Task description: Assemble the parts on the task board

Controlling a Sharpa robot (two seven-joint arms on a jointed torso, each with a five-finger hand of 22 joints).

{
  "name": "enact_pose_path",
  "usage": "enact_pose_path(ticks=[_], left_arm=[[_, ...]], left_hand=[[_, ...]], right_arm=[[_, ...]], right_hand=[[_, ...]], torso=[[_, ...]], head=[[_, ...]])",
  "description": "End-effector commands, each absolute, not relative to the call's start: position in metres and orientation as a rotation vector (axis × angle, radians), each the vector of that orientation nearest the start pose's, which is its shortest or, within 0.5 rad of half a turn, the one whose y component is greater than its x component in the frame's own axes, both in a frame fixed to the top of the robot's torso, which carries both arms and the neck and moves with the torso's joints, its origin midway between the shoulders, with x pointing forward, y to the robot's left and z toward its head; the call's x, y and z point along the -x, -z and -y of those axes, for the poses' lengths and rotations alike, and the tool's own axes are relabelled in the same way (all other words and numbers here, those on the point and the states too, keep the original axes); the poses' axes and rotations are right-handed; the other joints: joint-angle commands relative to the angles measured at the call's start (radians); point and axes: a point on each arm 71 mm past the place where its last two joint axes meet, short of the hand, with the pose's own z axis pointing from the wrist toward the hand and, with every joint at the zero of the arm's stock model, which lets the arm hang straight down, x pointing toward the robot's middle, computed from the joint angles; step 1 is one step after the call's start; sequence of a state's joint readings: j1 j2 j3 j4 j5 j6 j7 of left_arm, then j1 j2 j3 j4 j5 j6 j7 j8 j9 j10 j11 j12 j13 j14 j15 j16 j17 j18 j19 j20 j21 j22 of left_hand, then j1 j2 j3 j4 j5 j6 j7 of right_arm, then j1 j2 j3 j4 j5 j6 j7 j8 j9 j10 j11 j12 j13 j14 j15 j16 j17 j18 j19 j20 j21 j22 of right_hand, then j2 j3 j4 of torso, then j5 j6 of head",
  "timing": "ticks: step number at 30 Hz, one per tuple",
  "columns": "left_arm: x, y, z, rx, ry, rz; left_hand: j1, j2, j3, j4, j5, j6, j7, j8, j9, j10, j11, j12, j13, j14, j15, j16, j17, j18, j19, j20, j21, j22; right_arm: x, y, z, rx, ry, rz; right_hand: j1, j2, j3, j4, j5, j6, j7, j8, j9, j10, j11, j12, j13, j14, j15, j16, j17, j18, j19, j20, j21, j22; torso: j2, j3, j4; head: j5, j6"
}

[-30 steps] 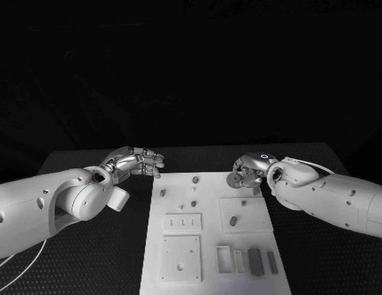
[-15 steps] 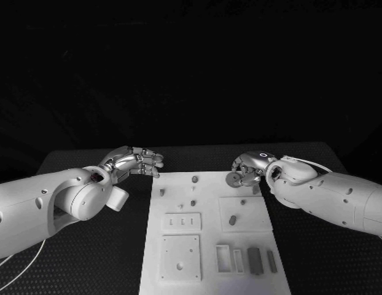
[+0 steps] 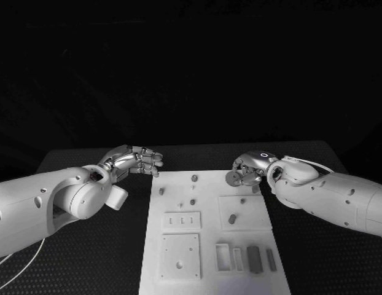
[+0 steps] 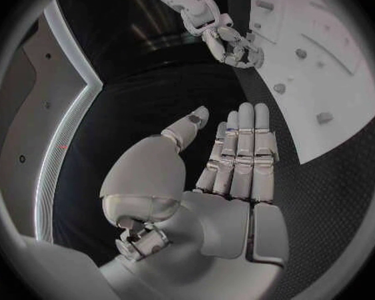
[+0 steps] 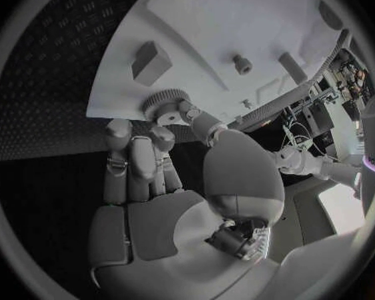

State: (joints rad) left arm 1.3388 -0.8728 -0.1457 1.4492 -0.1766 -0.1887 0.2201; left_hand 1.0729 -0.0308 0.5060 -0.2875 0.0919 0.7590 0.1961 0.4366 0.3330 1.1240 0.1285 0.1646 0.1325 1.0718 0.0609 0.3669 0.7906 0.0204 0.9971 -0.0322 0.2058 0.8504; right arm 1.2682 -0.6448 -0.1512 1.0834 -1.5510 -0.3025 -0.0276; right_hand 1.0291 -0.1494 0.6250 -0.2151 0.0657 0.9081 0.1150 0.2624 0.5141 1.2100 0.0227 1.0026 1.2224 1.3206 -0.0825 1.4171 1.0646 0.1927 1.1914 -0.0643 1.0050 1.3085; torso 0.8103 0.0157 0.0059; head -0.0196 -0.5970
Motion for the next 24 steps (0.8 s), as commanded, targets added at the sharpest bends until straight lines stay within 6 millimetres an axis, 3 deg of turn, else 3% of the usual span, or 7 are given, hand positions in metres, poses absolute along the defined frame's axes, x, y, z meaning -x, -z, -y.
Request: enact_pose_path(ticks=[1,6,10,14,24], left_arm=[[-0.5087,0.1587,-0.2363,0.897,1.398,-1.650],[-0.5087,0.1587,-0.2365,0.897,1.398,-1.649],[-0.5087,0.1587,-0.2365,0.897,1.398,-1.649],[-0.5085,0.1587,-0.2362,0.897,1.399,-1.649],[-0.5086,0.1586,-0.2368,0.898,1.397,-1.647]], left_hand=[[-0.014,0.000,-0.004,0.005,-0.005,0.002,0.006,-0.006,-0.001,0.002,0.005,-0.008,0.000,0.007,0.000,-0.005,0.002,0.012,0.000,-0.006,-0.007,0.001],[-0.020,0.002,-0.005,0.007,-0.005,0.002,0.007,-0.006,-0.002,0.003,0.005,-0.010,0.000,0.007,0.000,-0.007,0.004,0.012,0.001,-0.006,-0.008,0.001],[-0.021,0.003,-0.005,0.008,-0.005,0.002,0.007,-0.006,-0.002,0.003,0.005,-0.011,0.000,0.007,0.000,-0.008,0.004,0.012,0.001,-0.006,-0.008,0.002],[-0.022,0.003,-0.005,0.008,-0.005,0.002,0.007,-0.007,-0.002,0.003,0.005,-0.011,0.000,0.008,0.000,-0.008,0.005,0.012,0.001,-0.006,-0.009,0.002],[-0.022,0.004,-0.004,0.007,-0.004,0.002,0.007,-0.007,-0.002,0.004,0.005,-0.012,0.000,0.008,0.000,-0.009,0.005,0.012,0.001,-0.006,-0.009,0.002]], right_arm=[[-0.5495,0.2335,0.2328,0.329,-0.338,-1.807],[-0.5476,0.2376,0.2325,0.333,-0.340,-1.821],[-0.5477,0.2375,0.2327,0.335,-0.337,-1.814],[-0.5481,0.2365,0.2312,0.348,-0.321,-1.788],[-0.5445,0.2314,0.2269,0.313,-0.331,-1.731]], right_hand=[[0.000,0.013,-0.001,0.004,0.002,0.031,0.012,0.007,0.003,0.000,-0.008,0.004,-0.002,0.000,-0.008,0.003,-0.001,0.069,-0.002,-0.002,0.006,0.019],[0.000,0.037,0.000,-0.002,0.002,0.055,0.002,0.020,0.011,-0.001,-0.017,0.003,-0.002,-0.002,-0.017,0.003,-0.003,0.069,-0.005,-0.003,0.007,0.019],[0.003,0.070,-0.001,-0.023,0.001,0.066,-0.003,0.026,0.017,-0.002,-0.023,0.003,-0.003,-0.003,-0.022,0.004,-0.004,0.069,-0.008,-0.004,0.009,0.020],[0.005,0.087,-0.002,-0.040,0.002,0.068,-0.005,0.027,0.020,-0.002,-0.024,0.003,-0.003,-0.002,-0.024,0.005,-0.002,0.069,-0.009,-0.004,0.011,0.020],[-0.007,0.105,-0.004,-0.049,0.002,0.080,-0.008,0.032,0.026,0.007,-0.028,0.004,-0.005,0.008,-0.027,0.011,0.007,0.069,-0.003,-0.004,0.015,0.018]], torso=[[0.000,0.0008,0.0015],[0.000,0.0008,0.0023],[0.001,0.0007,0.0015],[0.001,0.0002,0.0013],[0.000,0.0001,0.0019]], head=[[-0.003,0.001],[-0.003,0.000],[-0.003,-0.002],[-0.004,-0.001],[-0.006,0.000]])
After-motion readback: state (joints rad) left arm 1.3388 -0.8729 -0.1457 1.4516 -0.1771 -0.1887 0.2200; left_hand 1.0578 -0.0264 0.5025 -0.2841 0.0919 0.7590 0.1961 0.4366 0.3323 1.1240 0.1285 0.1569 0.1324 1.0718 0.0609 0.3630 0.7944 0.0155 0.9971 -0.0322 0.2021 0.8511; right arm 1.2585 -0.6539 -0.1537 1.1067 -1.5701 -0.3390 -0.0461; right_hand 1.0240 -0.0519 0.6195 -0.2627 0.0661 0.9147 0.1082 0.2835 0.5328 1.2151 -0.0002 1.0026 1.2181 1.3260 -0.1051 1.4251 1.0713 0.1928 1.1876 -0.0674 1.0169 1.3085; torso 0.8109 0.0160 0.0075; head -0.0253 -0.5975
